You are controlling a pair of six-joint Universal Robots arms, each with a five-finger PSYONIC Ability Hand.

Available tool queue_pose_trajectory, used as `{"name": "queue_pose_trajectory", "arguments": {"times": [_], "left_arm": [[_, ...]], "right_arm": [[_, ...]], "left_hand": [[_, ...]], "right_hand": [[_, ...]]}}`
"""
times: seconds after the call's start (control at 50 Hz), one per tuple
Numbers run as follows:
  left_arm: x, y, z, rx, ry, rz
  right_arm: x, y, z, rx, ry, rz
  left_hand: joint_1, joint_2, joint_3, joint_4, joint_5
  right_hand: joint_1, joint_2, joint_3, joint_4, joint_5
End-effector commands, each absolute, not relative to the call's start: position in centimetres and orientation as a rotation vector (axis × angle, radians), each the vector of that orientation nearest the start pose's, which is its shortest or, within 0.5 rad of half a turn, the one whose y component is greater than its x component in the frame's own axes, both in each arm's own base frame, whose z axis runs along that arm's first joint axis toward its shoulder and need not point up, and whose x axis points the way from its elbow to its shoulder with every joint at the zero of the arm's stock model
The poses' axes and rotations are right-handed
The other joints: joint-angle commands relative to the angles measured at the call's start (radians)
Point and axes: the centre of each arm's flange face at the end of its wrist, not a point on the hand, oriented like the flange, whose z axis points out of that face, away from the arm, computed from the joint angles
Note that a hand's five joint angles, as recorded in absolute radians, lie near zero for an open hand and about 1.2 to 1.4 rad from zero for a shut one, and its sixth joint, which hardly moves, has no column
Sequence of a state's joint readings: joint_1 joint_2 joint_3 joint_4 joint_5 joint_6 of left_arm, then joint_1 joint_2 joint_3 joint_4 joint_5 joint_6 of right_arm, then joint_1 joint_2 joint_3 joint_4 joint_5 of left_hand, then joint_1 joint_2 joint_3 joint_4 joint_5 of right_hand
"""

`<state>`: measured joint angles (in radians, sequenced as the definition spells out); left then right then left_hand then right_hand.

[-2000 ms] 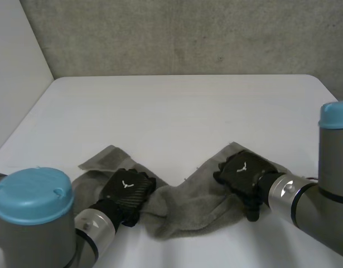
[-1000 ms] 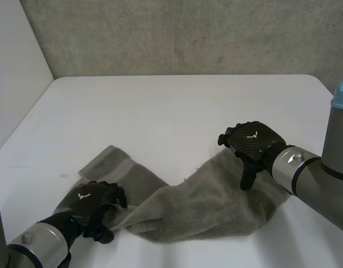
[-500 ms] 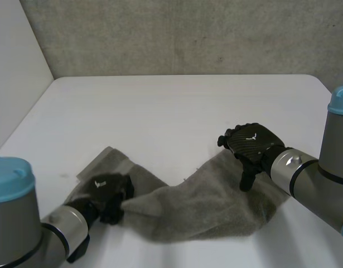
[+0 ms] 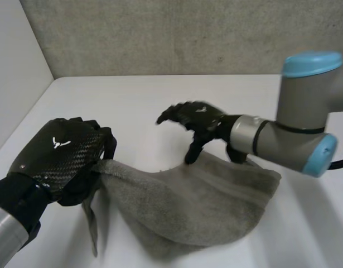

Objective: Fold the laundry

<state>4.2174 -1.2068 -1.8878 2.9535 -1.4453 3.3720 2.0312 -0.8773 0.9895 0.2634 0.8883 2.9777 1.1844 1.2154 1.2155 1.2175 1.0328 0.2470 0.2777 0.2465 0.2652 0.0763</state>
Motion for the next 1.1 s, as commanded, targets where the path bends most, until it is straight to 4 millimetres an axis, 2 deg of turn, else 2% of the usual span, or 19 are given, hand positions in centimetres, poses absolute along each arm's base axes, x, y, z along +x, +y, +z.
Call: {"name": "queue_pose_trajectory", "arguments": {"times": [0.02, 0.16, 0.32, 0.36, 0.46, 0.5, 0.52, 0.56, 0.58, 0.62, 0.68, 0.72, 0.84, 0.96, 1.0, 1.02, 1.06, 1.08, 1.1], "left_arm": [[-22.3, -11.4, 30.1, 1.062, 2.302, -2.252], [-22.3, -12.3, 30.0, 1.037, 2.302, -2.241], [-22.2, -13.8, 30.7, 0.976, 2.264, -2.271], [-22.1, -15.0, 31.5, 0.929, 2.201, -2.329], [-22.5, -17.8, 33.7, 0.847, 2.05, -2.461], [-22.7, -18.8, 34.7, 0.822, 1.989, -2.514], [-23.0, -19.8, 35.7, 0.801, 1.928, -2.564], [-23.4, -20.8, 36.6, 0.782, 1.868, -2.611], [-23.8, -21.8, 37.5, 0.762, 1.814, -2.657], [-24.1, -22.6, 38.4, 0.739, 1.758, -2.7], [-24.9, -24.1, 39.3, 0.722, 1.686, -2.751], [-25.1, -24.8, 39.5, 0.71, 1.658, -2.769], [-25.6, -26.6, 39.0, 0.634, 1.648, -2.764], [-26.0, -26.9, 35.6, 0.685, 1.79, -2.666], [-26.3, -25.5, 30.3, 0.787, 1.981, -2.521], [-26.3, -25.5, 30.3, 0.787, 1.982, -2.52], [-26.0, -23.8, 25.9, 0.858, 2.143, -2.37], [-26.0, -23.8, 25.9, 0.858, 2.144, -2.369], [-25.8, -23.0, 23.9, 0.888, 2.213, -2.294]], "right_arm": [[37.1, -23.7, 17.3, -1.133, 1.762, -1.007], [37.1, -22.3, 16.1, -1.234, 1.764, -0.937], [37.4, -21.8, 17.0, -1.316, 1.735, -0.953], [37.5, -22.0, 17.5, -1.321, 1.726, -0.982], [37.7, -26.0, 21.7, -1.297, 1.745, -1.296], [36.1, -30.3, 26.8, -1.15, 1.829, -1.727], [36.1, -30.3, 26.8, -1.149, 1.829, -1.73], [33.8, -32.4, 32.0, -0.898, 1.777, -2.138], [33.8, -32.4, 32.0, -0.897, 1.776, -2.14], [31.8, -31.4, 36.6, -0.708, 1.551, -2.379], [30.6, -30.3, 38.7, -0.631, 1.425, -2.474], [28.7, -27.9, 41.7, -0.534, 1.214, -2.62], [27.7, -25.7, 40.8, -0.536, 1.239, -2.599], [27.3, -24.2, 35.6, -0.725, 1.534, -2.429], [27.1, -23.8, 31.8, -0.852, 1.703, -2.317], [27.1, -23.8, 31.8, -0.853, 1.704, -2.317], [26.9, -22.9, 27.4, -1.009, 1.865, -2.165], [26.9, -22.9, 27.4, -1.01, 1.866, -2.164], [26.8, -22.6, 24.7, -1.091, 1.959, -2.065]], "left_hand": [[0.212, 0.181, 0.181, 0.179, 0.189], [0.212, 0.181, 0.181, 0.179, 0.189], [0.212, 0.181, 0.181, 0.179, 0.189], [0.212, 0.181, 0.181, 0.179, 0.189], [0.212, 0.181, 0.181, 0.179, 0.189], [0.212, 0.181, 0.181, 0.179, 0.189], [0.212, 0.181, 0.181, 0.179, 0.189], [0.212, 0.181, 0.181, 0.179, 0.189], [0.212, 0.181, 0.181, 0.179, 0.189], [0.212, 0.181, 0.181, 0.179, 0.189], [0.212, 0.181, 0.181, 0.179, 0.189], [0.212, 0.181, 0.181, 0.179, 0.189], [0.212, 0.181, 0.181, 0.179, 0.189], [0.212, 0.181, 0.181, 0.179, 0.189], [0.212, 0.181, 0.181, 0.179, 0.189], [0.212, 0.181, 0.181, 0.179, 0.189], [0.212, 0.181, 0.181, 0.179, 0.189], [0.212, 0.181, 0.181, 0.179, 0.189], [0.212, 0.181, 0.181, 0.179, 0.189]], "right_hand": [[0.049, 0.019, 0.05, 0.031, 0.045], [0.073, 0.042, 0.073, 0.054, 0.069], [1.068, 1.038, 1.069, 1.05, 1.064], [1.149, 1.119, 1.15, 1.131, 1.145], [1.149, 1.119, 1.15, 1.131, 1.145], [1.149, 1.119, 1.15, 1.131, 1.145], [1.149, 1.119, 1.15, 1.131, 1.145], [1.149, 1.119, 1.15, 1.131, 1.145], [1.149, 1.119, 1.15, 1.131, 1.145], [1.149, 1.119, 1.15, 1.131, 1.145], [1.149, 1.119, 1.15, 1.131, 1.145], [1.149, 1.119, 1.15, 1.131, 1.145], [1.149, 1.119, 1.15, 1.131, 1.145], [1.149, 1.119, 1.15, 1.131, 1.145], [1.149, 1.119, 1.15, 1.131, 1.145], [1.149, 1.119, 1.15, 1.131, 1.145], [1.149, 1.119, 1.15, 1.131, 1.145], [1.149, 1.119, 1.15, 1.131, 1.145], [1.149, 1.119, 1.15, 1.131, 1.145]]}}
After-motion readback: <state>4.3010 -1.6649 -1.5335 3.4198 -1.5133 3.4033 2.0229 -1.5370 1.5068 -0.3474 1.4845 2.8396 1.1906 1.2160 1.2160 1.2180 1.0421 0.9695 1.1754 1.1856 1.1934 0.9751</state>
